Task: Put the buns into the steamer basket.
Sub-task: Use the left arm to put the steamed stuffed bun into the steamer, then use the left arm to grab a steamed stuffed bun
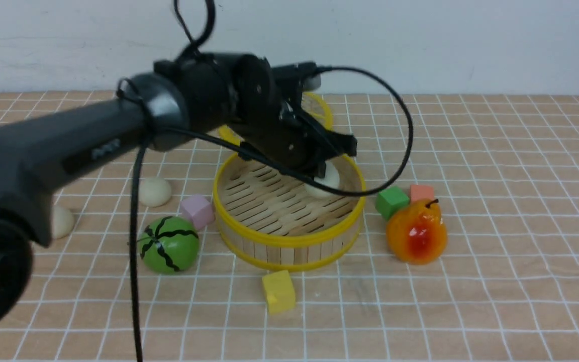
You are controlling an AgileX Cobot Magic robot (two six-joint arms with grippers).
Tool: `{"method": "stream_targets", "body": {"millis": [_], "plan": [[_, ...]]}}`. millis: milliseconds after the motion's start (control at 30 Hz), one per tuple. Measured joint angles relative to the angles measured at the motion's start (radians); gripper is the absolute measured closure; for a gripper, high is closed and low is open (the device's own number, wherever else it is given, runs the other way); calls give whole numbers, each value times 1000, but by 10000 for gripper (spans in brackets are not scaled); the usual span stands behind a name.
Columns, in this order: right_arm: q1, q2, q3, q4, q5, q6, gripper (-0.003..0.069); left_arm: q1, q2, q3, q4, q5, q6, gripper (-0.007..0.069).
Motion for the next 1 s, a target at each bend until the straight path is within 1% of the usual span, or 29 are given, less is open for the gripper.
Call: {"method": "stream_targets", "body": {"millis": [167,200,233,267,367,433,500,533,567,600,633,700,733,833,867,900,933,1000], "plan": [[0,0,0,0,0,0,418,1,59,1,0,2,-17,596],[0,0,0,0,0,0,418,1,63,1,0,1,-22,571],[0,0,0,0,0,0,418,1,63,1,0,1,-22,571],[0,0,0,0,0,0,418,1,60,1,0,0,-23,552],[0,0,0,0,0,0,418,1,40,0,8,25,-25,446],[0,0,0,0,0,0,418,1,15,0,25,57,-25,354],[0,0,0,0,0,0,418,1,-17,-1,54,92,-25,280],[0,0,0,0,0,0,418,1,-35,-1,74,109,-25,253],[0,0,0,0,0,0,418,1,-40,-1,81,113,-25,246],[0,0,0,0,0,0,418,2,-72,-1,114,140,-25,221],[0,0,0,0,0,0,418,10,-122,-1,182,173,-25,195],[0,0,0,0,0,0,418,39,-193,-2,246,214,-28,191],[0,0,0,0,0,0,418,43,-207,-3,250,222,-27,191],[0,0,0,0,0,0,418,164,-310,-2,291,319,-29,216],[0,0,0,0,0,0,418,173,-315,0,292,325,-29,221],[0,0,0,0,0,0,418,244,-343,21,292,370,-29,240],[0,0,0,0,0,0,418,253,-346,24,291,374,-29,240],[0,0,0,0,0,0,418,375,-359,85,264,392,-29,271]]}}
